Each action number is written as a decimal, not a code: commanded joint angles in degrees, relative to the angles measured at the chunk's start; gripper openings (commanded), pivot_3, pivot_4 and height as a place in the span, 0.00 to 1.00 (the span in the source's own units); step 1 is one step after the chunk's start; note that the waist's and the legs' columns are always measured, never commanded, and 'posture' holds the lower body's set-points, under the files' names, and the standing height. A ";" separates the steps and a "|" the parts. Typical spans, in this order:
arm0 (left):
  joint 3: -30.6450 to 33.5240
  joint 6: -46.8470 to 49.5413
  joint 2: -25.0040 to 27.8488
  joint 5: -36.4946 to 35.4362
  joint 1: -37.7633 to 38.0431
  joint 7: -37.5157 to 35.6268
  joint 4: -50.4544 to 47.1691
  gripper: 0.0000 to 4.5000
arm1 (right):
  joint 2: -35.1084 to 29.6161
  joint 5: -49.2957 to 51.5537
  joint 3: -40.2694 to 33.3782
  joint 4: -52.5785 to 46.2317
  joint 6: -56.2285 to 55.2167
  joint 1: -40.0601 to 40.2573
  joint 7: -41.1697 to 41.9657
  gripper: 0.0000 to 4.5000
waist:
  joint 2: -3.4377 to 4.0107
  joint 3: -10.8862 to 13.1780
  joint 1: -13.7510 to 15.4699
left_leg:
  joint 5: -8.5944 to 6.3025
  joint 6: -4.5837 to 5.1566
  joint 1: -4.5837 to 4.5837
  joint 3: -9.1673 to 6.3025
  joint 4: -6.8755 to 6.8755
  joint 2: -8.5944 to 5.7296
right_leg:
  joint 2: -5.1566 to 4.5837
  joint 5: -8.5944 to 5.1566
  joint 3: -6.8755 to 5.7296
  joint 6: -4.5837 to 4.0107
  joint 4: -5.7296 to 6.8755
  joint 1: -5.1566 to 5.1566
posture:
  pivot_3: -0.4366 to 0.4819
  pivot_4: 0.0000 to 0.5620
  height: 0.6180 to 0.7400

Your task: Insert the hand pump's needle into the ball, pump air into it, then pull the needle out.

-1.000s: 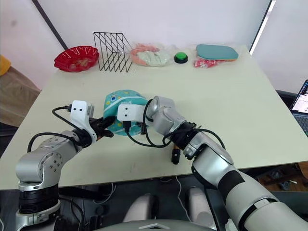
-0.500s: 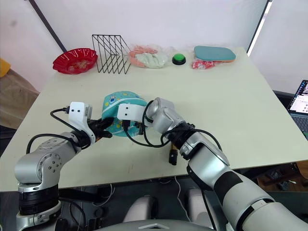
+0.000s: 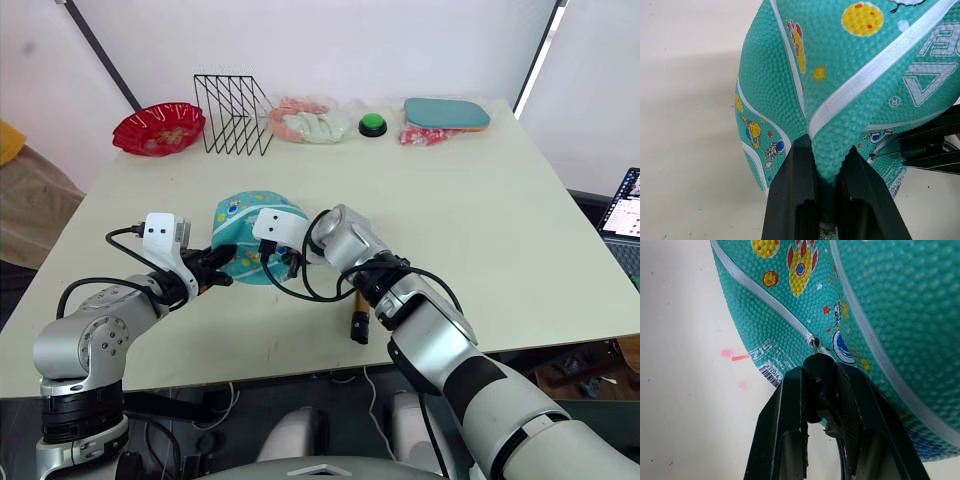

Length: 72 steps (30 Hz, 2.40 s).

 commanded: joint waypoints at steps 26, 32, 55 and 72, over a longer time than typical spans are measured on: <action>-7.43 -4.53 -0.30 1.82 -2.24 -9.78 7.77 0.00 | 9.04 5.16 3.04 -12.90 1.31 6.60 2.72 0.07 | 0.32 0.13 0.43 | -0.12 -0.23 -0.13 -1.37 -0.45 -0.08 | -0.11 -0.28 -1.11 -0.47 -0.07 -0.04 | 0.48 0.27 1.00; -7.32 -4.42 -0.38 2.55 -2.49 -10.13 7.98 0.00 | 9.03 4.91 2.21 -11.93 0.75 5.61 1.71 0.07 | 0.33 0.18 0.59 | -0.12 -0.24 -0.13 -1.46 -0.58 -0.09 | -0.12 -0.28 -1.16 -0.47 -0.11 -0.05 | 0.48 0.27 1.00; -7.02 -5.84 -0.33 4.37 -2.52 -11.49 8.65 0.00 | 2.76 4.46 1.55 -22.52 8.17 6.63 3.48 0.07 | 0.44 0.70 1.62 | -0.07 -0.28 -0.30 -1.44 -0.80 -0.12 | -0.13 -0.32 -1.18 -0.54 -0.16 -0.33 | 0.48 0.27 1.00; -6.98 -6.35 0.66 4.88 -2.61 -11.47 9.63 0.00 | -7.01 6.75 1.34 -32.74 9.04 8.36 4.37 0.62 | 0.77 1.21 3.64 | 0.71 -1.44 -1.82 -2.03 -0.83 -0.97 | -0.88 -0.03 -1.93 0.20 -1.01 -0.67 | 0.48 0.27 1.00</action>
